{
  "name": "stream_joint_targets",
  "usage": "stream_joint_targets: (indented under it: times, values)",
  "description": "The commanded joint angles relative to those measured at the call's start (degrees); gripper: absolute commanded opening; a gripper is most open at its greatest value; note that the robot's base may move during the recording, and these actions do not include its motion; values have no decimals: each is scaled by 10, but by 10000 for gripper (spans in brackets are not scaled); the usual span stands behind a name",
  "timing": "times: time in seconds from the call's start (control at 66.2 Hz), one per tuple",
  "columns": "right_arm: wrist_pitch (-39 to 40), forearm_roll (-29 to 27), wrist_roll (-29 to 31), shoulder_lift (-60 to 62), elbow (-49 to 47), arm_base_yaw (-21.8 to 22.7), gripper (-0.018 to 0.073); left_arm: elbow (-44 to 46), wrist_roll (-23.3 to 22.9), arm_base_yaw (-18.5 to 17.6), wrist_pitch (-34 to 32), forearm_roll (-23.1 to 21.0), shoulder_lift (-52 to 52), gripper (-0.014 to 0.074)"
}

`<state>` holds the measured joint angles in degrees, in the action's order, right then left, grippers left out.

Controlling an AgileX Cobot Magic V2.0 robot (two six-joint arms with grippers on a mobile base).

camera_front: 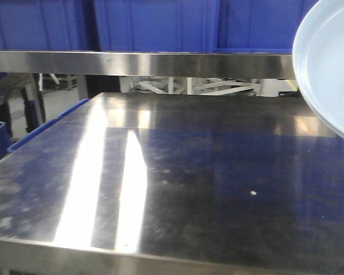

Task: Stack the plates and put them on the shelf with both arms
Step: 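Drive the base to the blue bin shelf holding the plates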

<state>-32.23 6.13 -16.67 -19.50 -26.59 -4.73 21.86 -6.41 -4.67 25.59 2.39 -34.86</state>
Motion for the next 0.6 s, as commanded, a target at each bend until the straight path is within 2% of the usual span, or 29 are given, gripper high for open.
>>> stream_joint_targets:
  times: [0.0,0.589]
  values:
    - [55,2,1,-1,-17,3,57,17,1,-2,-43,-3,1,83]
    - [55,2,1,-1,-17,3,57,17,1,-2,-43,-3,1,83]
